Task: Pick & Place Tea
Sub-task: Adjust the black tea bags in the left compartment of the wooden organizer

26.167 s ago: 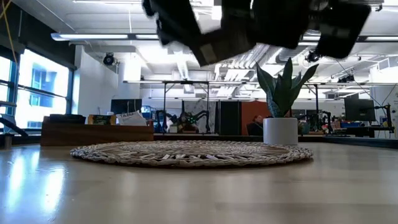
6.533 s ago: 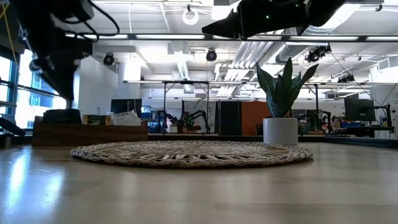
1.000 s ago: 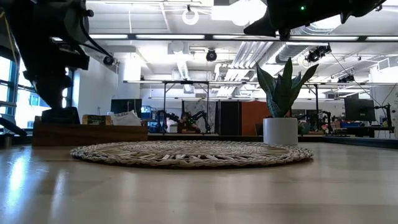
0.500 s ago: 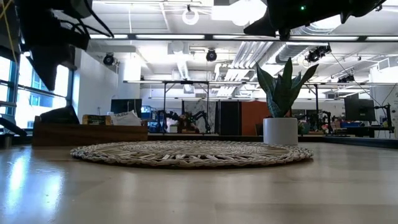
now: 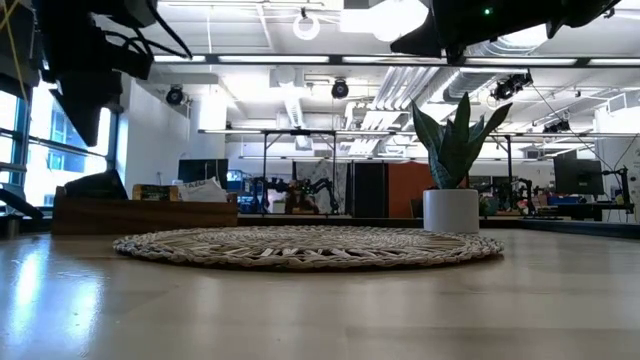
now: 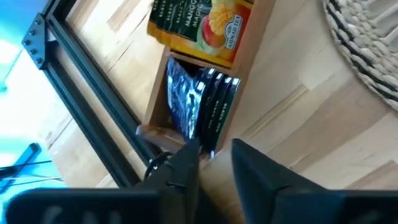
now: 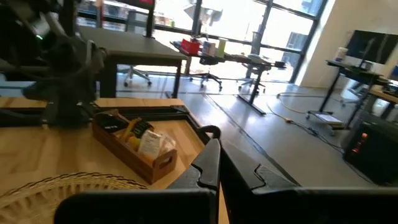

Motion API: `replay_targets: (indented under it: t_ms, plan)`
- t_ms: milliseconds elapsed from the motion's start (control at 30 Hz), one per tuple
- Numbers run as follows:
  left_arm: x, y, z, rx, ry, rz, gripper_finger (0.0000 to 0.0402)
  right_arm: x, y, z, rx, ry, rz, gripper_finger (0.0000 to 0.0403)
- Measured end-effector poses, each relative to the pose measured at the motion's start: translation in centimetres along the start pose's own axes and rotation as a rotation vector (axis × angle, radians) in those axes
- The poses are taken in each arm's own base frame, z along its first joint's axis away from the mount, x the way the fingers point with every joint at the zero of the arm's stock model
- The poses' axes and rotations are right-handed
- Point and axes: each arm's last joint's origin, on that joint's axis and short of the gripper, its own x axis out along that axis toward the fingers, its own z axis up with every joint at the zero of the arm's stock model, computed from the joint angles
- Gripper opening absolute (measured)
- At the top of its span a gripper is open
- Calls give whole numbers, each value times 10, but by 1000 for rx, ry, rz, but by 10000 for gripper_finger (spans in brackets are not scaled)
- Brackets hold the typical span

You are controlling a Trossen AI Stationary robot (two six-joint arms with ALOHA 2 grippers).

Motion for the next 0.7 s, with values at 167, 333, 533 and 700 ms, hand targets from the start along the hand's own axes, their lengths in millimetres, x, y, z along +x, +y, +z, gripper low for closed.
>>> replay_targets:
  t_ms: [167,333,533,700]
  plan:
    - [14,-6,-4,12,20,44,147,0,1,2,3,-19,39,2]
    - [32,-8,-13,-9,-2,96,171,0,1,2,3,-21,46,2]
    - [42,-9,-16,-49,-49,119,164,0,1,2,3,-22,46,2]
    - [55,-13,-22,-63,-52,87,146,0,1,2,4,-24,46,2]
